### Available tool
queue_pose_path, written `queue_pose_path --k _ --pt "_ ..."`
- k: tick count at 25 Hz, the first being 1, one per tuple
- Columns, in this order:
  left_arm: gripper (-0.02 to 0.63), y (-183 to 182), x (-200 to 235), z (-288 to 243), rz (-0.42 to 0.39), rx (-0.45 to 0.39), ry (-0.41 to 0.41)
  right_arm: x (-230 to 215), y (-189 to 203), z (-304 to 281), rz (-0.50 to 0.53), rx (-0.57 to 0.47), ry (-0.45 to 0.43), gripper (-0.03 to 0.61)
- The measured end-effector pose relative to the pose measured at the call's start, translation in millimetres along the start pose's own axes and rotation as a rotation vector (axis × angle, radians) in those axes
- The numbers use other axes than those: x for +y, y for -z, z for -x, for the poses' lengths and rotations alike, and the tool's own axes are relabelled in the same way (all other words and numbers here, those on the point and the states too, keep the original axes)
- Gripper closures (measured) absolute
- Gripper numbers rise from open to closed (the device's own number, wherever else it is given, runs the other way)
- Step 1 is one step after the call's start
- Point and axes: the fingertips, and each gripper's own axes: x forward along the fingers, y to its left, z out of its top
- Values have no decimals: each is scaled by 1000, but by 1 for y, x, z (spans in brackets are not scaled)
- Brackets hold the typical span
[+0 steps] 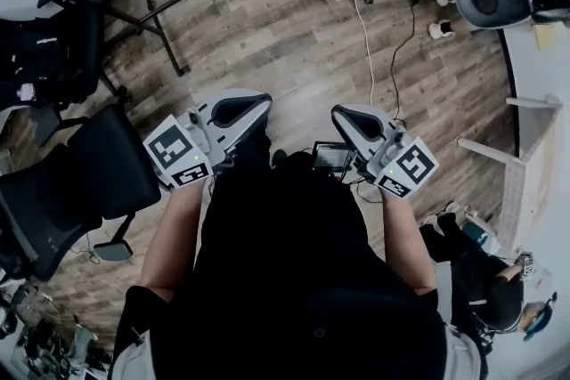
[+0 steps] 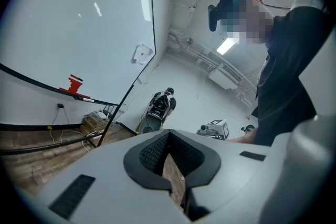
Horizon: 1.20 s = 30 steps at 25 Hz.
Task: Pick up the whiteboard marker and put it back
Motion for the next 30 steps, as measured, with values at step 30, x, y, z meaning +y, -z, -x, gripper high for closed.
queue_pose_path --k 30 --pt "601 -95 129 -250 -94 -17 -187 -290 -110 27 55 -42 -224 558"
